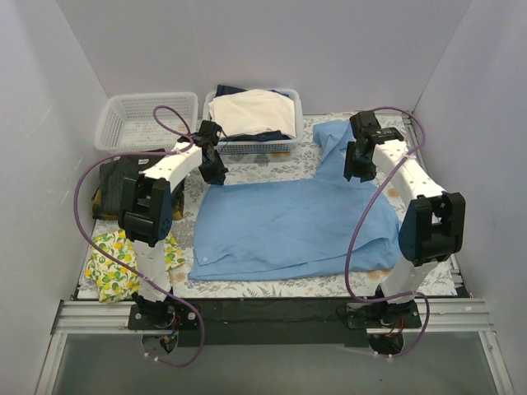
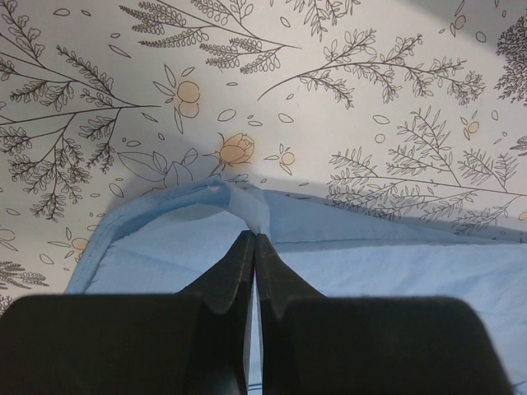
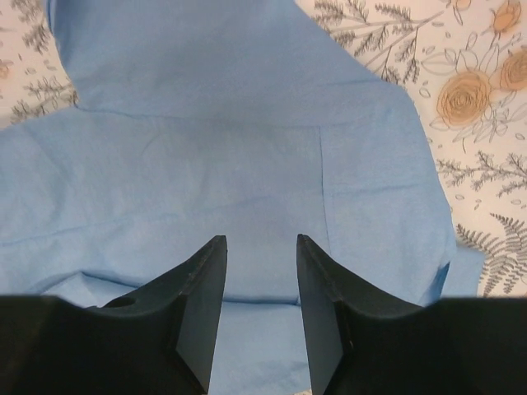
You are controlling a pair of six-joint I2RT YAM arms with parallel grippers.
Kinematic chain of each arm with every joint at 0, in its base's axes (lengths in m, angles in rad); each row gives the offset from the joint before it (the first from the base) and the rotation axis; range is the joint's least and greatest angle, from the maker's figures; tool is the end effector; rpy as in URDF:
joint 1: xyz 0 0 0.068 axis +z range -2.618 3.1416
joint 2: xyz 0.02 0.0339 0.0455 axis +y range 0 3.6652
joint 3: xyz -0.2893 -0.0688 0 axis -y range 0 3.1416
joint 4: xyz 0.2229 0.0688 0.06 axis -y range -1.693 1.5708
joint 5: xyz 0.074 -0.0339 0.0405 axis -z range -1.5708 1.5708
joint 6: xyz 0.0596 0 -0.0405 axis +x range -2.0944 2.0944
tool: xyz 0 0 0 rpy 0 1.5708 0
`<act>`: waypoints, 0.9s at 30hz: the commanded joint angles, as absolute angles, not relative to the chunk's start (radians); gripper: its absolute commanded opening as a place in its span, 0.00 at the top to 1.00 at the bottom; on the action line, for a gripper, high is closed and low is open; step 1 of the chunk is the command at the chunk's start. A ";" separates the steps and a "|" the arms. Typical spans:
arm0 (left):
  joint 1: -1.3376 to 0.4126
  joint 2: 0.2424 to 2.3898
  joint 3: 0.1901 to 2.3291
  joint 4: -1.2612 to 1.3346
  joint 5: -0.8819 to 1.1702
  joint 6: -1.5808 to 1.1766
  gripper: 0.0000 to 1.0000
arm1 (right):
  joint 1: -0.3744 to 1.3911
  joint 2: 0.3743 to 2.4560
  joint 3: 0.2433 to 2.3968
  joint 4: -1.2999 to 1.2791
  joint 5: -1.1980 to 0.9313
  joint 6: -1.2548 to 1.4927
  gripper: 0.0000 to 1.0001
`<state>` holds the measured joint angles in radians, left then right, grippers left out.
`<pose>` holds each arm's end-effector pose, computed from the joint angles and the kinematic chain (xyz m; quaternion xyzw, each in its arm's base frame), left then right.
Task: Fold and stack the long sleeve shirts
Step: Fold the shirt
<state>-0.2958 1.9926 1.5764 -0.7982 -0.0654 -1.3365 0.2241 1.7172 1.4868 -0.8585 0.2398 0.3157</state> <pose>0.3963 -0.1167 0.2171 -0.4941 0.8506 -0.1070 0.1448 0.3483 0.0649 0.2903 0.0727 0.9618 -0.0488 0.2593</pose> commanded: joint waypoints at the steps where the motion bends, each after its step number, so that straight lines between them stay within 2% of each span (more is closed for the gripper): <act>1: -0.290 1.991 1.542 -0.785 -0.051 -1.310 1.00 | 0.199 1.793 1.572 -0.770 0.238 0.324 0.52; 14: -0.290 1.979 1.531 -0.807 -0.037 -1.261 1.00 | 0.152 2.144 1.795 -0.569 0.144 0.203 0.44; 27: -0.290 2.009 1.557 -0.825 -0.012 -1.236 1.00 | 0.152 2.229 1.856 -0.416 0.115 0.100 0.43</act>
<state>-0.2955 2.0033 1.5326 -0.8085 -0.0334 -1.2575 0.1509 2.2005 1.7973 -0.4980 0.1509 0.1493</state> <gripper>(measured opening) 0.009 0.568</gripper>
